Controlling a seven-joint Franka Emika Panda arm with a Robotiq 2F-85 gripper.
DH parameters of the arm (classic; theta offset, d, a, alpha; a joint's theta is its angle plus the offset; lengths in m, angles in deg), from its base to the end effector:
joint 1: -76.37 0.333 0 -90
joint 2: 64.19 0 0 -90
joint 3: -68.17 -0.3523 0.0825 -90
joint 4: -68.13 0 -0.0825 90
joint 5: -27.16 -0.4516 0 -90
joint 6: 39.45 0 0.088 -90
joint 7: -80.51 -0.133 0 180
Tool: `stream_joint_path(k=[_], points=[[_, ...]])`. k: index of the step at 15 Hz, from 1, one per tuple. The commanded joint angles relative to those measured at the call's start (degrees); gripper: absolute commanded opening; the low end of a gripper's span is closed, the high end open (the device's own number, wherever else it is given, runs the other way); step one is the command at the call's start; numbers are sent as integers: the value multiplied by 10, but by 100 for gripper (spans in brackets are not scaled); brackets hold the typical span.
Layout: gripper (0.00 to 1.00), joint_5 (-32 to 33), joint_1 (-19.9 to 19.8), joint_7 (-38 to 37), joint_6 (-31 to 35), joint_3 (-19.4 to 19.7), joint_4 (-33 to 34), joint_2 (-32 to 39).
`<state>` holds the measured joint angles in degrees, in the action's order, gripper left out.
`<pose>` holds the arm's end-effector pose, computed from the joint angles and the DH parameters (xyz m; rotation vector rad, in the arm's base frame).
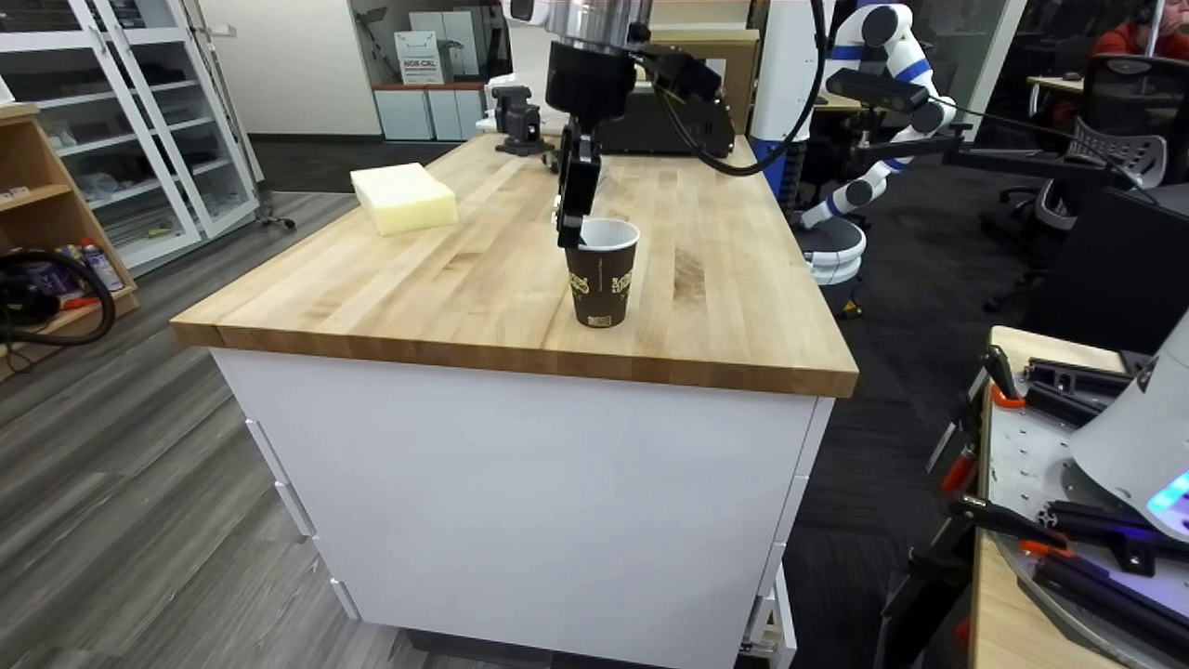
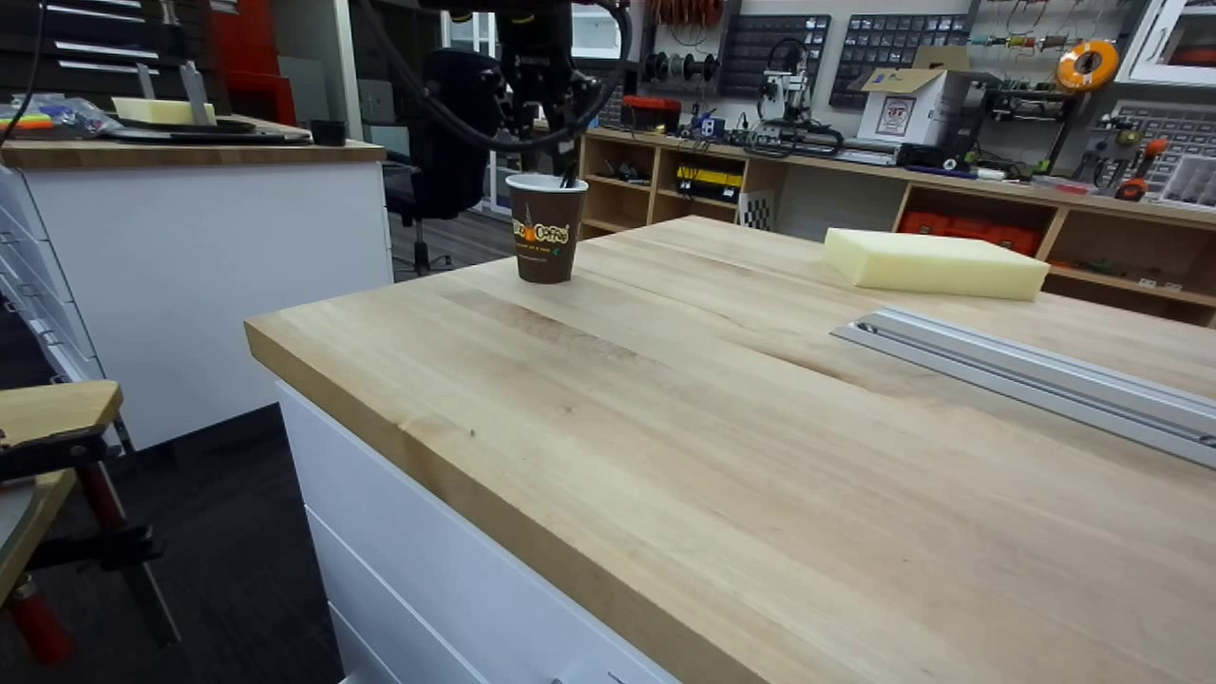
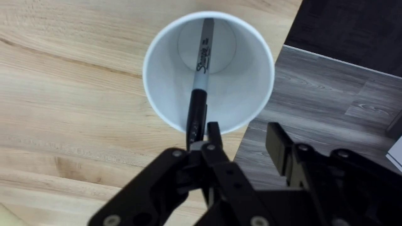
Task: Remove the marker from the cup and place it on the table then put it back
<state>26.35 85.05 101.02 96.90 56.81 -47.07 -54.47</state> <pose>0.6311 0.2275 0.3647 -2.9001 -1.0460 -0.3138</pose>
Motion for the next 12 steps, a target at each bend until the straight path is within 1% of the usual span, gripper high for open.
stream_joint_path(k=[1,4,5,7,12], points=[[72,18,-2,-4,8,6,10,1],[92,30,-2,-10,11,12,14,7],[98,31,-3,-8,11,12,15,8],[100,33,-4,-8,9,13,18,10],[100,58,-3,-27,10,22,21,14]])
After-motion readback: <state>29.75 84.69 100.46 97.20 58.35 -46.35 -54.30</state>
